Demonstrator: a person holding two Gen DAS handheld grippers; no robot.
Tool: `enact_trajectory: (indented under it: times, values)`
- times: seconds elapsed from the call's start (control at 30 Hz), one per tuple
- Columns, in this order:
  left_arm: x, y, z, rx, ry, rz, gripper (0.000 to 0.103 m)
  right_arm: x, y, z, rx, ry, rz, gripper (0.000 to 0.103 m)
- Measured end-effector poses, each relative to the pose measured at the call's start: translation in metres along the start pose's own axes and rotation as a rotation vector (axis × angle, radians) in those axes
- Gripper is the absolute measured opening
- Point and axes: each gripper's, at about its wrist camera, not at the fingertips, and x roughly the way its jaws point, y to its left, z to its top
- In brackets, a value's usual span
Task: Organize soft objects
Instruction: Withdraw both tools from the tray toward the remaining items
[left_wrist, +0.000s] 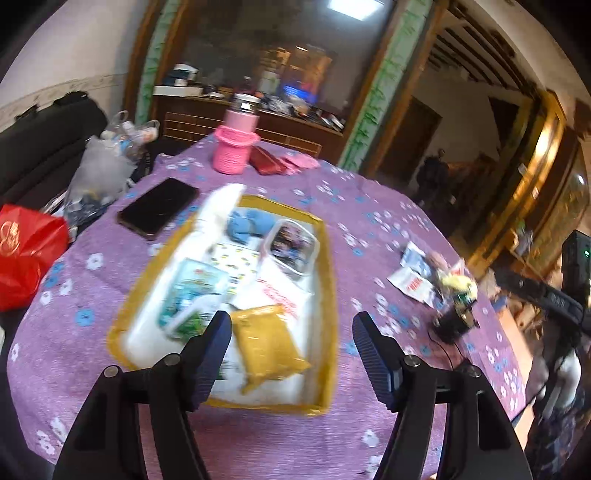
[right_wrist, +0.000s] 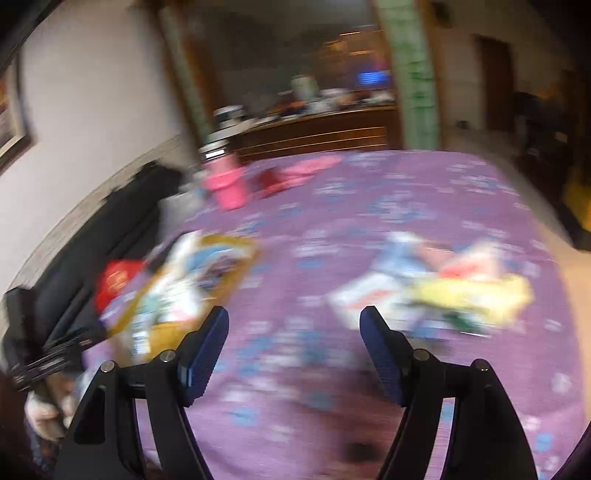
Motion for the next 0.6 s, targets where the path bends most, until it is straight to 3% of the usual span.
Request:
enact_trajectory:
  times: [0.2, 0.4, 0.6]
  values:
    - [0.019, -0.051, -0.007, 0.128, 0.058, -0.024, 0.072, -0.017, -0.087, -0.020, 0.133, -0.018, -0.195, 0.073]
    - [0.029, -0.097, -0.020, 0.253, 0.097, -0.050, 0.072, -0.019, -0.099, -0.035, 0.080, -0.043, -0.371, 0.073]
    - [0.033, -0.120, -0.025, 0.314, 0.109, -0.042, 0.072, -0.014, -0.090, -0.043, -0.007, -0.049, -0.461, 0.074]
